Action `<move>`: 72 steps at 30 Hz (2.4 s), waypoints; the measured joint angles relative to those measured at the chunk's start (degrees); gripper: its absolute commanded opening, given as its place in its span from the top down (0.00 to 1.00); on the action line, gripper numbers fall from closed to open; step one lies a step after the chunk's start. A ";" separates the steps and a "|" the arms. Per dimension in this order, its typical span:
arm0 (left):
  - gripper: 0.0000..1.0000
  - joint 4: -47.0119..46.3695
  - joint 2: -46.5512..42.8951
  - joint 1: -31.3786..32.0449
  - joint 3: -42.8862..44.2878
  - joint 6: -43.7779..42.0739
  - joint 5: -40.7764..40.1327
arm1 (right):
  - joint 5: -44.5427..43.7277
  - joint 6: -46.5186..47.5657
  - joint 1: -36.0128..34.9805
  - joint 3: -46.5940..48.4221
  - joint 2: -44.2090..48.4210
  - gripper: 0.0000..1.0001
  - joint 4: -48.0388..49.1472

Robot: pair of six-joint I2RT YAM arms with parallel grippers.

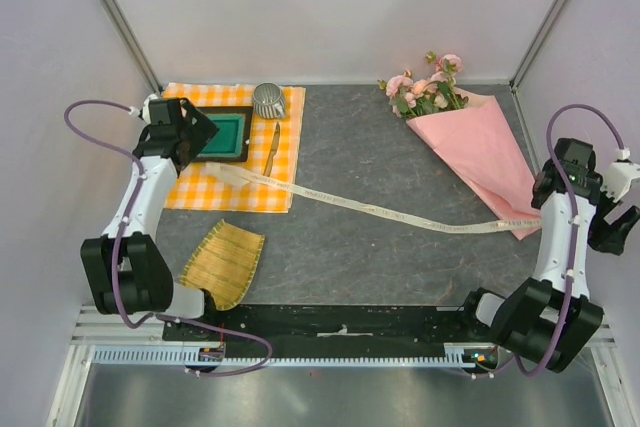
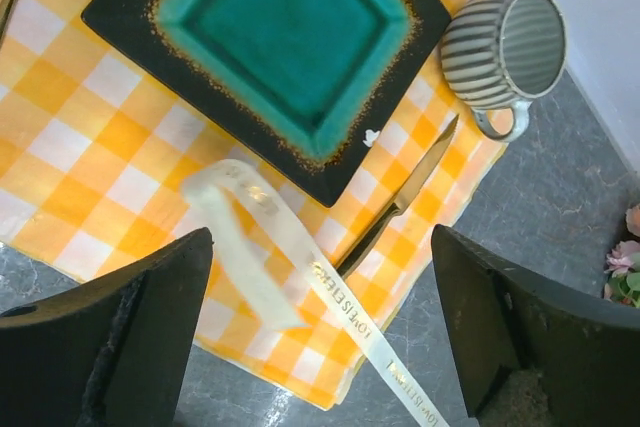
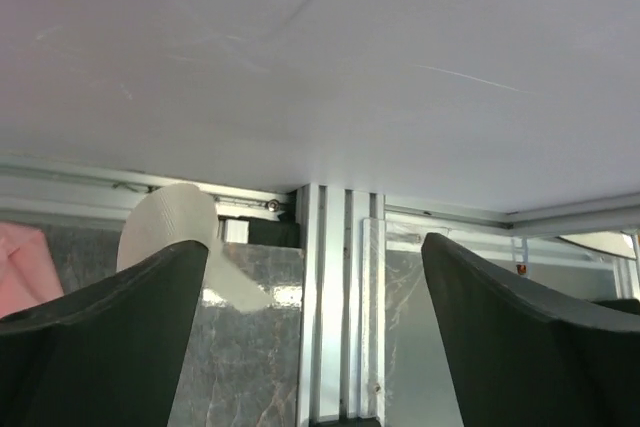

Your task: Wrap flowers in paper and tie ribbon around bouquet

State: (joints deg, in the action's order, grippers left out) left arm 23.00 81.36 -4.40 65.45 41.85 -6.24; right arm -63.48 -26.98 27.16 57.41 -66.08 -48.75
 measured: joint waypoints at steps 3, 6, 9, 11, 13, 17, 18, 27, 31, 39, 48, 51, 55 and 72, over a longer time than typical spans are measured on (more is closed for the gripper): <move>0.02 1.55 -0.70 0.52 1.97 -1.25 0.66 | 7.26 -0.24 0.11 2.34 0.20 0.02 -2.58; 0.02 1.36 -4.72 2.73 1.36 -1.64 0.83 | 15.78 -0.42 -0.76 2.51 3.19 0.02 -3.78; 0.02 -1.97 -11.47 9.35 -1.86 -2.21 2.64 | 22.49 0.42 -3.63 3.43 7.04 0.02 -5.25; 0.02 -6.51 -14.27 17.53 -3.76 -2.49 6.12 | 25.20 0.98 -5.20 4.37 8.44 0.02 -5.57; 0.02 -11.80 -12.52 26.60 -4.02 -2.38 10.64 | 26.08 0.39 -6.03 4.46 9.35 0.02 -6.36; 0.02 -21.59 0.13 39.17 -0.85 -1.70 17.86 | 23.19 -2.08 -5.70 5.01 7.87 0.03 -6.75; 0.01 -23.37 4.52 41.16 0.72 -1.44 19.50 | 23.04 -2.54 -5.49 5.97 6.60 0.04 -6.82; 0.01 -39.95 38.97 50.05 19.93 9.25 25.66 | 40.89 -0.15 -11.91 7.65 -1.11 0.02 5.07; 0.01 -45.16 50.23 52.85 29.55 14.38 20.00 | 46.01 -0.46 -14.03 5.92 -1.79 0.02 7.65; 0.01 -47.56 66.49 58.47 47.06 26.97 1.88 | 42.71 -0.66 -14.84 11.34 3.67 0.02 5.86; 0.26 -41.59 76.83 60.24 59.41 44.54 -6.84 | 39.17 0.26 -14.97 21.35 8.74 0.02 5.79; 0.33 -40.68 78.23 60.22 61.31 47.84 -8.57 | 39.23 0.26 -14.99 21.84 8.09 0.02 5.75; 0.61 -40.15 81.37 60.24 65.79 49.51 -10.40 | 39.91 0.24 -15.06 21.75 6.95 0.02 5.16; 0.98 -54.86 77.15 51.19 50.64 47.65 2.51 | 59.95 8.46 -15.32 11.67 -15.54 0.02 15.08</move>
State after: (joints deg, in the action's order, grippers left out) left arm -31.86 158.52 46.78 116.09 89.49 -3.73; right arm -3.53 -18.52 11.84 69.08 -81.62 -33.67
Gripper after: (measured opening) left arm 0.025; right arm 0.982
